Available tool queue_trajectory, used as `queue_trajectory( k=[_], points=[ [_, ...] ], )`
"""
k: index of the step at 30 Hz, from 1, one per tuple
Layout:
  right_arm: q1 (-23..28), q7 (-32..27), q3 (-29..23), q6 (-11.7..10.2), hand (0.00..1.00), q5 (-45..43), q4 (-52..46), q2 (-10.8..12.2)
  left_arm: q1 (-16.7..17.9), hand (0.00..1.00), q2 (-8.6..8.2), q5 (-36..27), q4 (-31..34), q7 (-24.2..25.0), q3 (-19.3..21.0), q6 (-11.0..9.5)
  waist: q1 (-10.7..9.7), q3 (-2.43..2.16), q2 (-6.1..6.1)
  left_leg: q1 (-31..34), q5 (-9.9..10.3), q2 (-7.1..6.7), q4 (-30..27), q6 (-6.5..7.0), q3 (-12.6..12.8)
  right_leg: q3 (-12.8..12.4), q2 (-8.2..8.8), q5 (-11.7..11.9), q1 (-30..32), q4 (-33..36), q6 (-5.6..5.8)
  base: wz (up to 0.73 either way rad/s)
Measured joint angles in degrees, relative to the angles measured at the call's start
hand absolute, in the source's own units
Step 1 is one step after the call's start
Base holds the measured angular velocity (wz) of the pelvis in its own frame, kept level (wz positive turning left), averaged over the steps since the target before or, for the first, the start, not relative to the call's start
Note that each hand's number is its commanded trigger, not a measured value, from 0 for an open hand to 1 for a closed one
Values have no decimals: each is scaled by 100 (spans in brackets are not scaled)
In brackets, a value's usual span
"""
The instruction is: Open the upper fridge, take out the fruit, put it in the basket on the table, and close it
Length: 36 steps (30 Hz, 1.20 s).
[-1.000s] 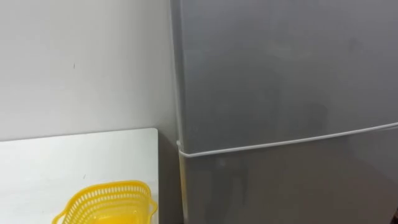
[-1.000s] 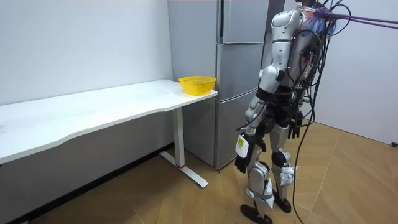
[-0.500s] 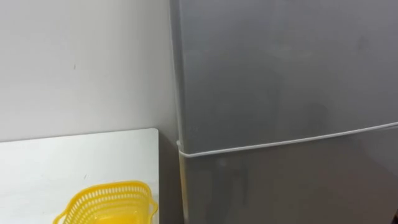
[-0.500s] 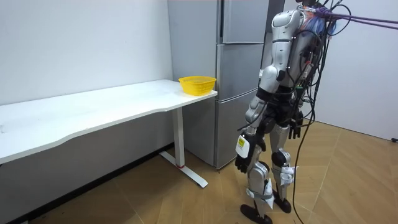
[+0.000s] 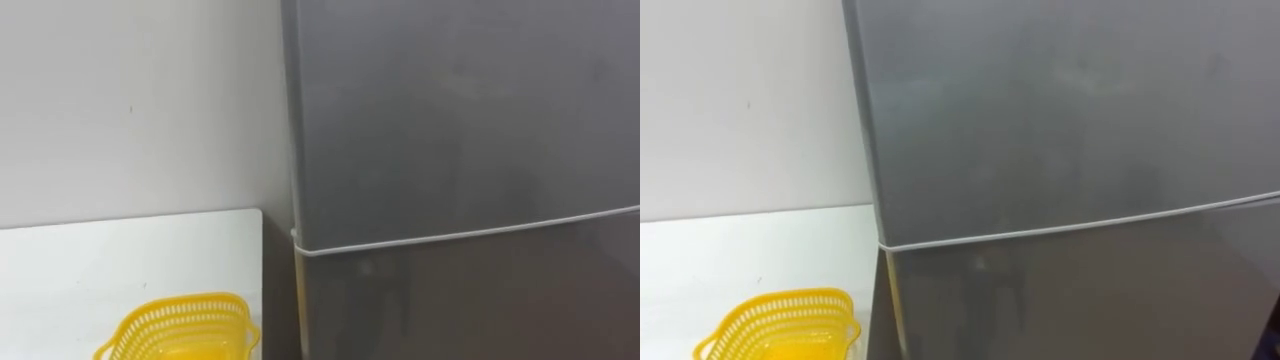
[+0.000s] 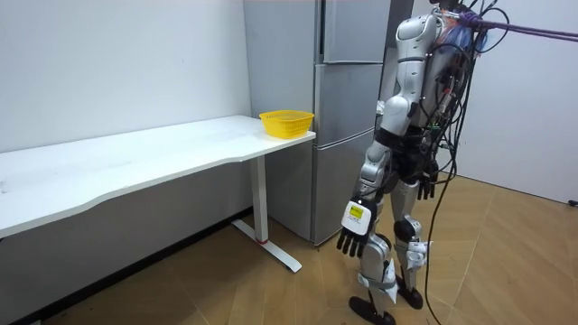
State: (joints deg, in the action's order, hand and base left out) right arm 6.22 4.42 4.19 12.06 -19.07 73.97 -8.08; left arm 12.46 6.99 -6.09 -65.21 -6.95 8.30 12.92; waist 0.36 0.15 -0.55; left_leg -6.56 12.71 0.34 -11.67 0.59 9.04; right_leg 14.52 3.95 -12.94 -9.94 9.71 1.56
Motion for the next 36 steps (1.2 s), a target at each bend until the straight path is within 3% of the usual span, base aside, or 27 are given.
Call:
queue_trajectory(
  k=[5, 7, 13, 16, 20, 24, 27, 31, 36],
  points=[
    [16, -20, -139, -21, 0, 31, -66, -16, -65, 0, 28, -1379, 598, -702, 700, -324, 20, -2, -1, 3, 1, 0, 6, 2, -17, -2, -2, 0, 8, 5, 1, 0],
    [65, -83, -164, -35, 0, 54, -134, -27, -70, 0, 39, -2048, 980, -1096, 843, -580, 71, -11, 13, -12, 1, -3, 23, 2, -11, -9, -3, 1, 5, 15, 1, 0],
    [242, -66, -177, -105, 0, 53, -398, -29, -111, 0, 39, -2587, 1843, -1911, 1001, -813, 180, -49, 75, -25, 0, -7, 30, 2, -29, -12, -3, 11, 2, 36, 0, -1],
    [261, -77, -326, -273, 0, -26, -567, -37, -163, 0, 38, -2871, 2434, -2424, 1168, -1177, 173, -57, 101, -1, 1, 0, 27, 2, -51, -2, -2, 12, 46, 112, -1, 0],
    [371, -206, -326, -362, 0, -24, -704, -41, -167, 0, 35, -2947, 3417, -3014, 1246, -1406, 258, -59, 118, 72, 5, -2, 32, 6, -87, -26, -8, 21, 114, 115, -17, -2],
    [438, -296, -330, -471, 0, -41, -733, -44, -112, 0, 35, -2914, 4550, -3679, 1315, -1860, 310, -70, 145, 44, 5, -12, 31, 8, -134, -34, -13, 25, 91, 106, -20, 0],
    [502, -305, -335, -520, 0, -102, -751, -48, -15, 0, 34, -2582, 5382, -4004, 1481, -1930, 326, -76, 161, -4, 4, -11, 33, 7, -140, -79, -26, 26, 83, 111, -22, -8],
    [521, -286, -333, -516, 0, -121, -749, -43, -14, 0, 44, -2396, 6397, -4114, 1600, -2014, 325, -70, 193, 17, 6, -15, 46, 8, -166, -43, -19, 26, 92, 110, -22, 2],
    [510, -69, -334, -532, 0, -133, -711, -55, -35, 0, 96, -1785, 7582, -3763, 1611, -2075, 294, -62, 197, 12, 4, -15, 30, 7, -173, -30, -21, 26, 82, 101, -22, 1]
  ],
)
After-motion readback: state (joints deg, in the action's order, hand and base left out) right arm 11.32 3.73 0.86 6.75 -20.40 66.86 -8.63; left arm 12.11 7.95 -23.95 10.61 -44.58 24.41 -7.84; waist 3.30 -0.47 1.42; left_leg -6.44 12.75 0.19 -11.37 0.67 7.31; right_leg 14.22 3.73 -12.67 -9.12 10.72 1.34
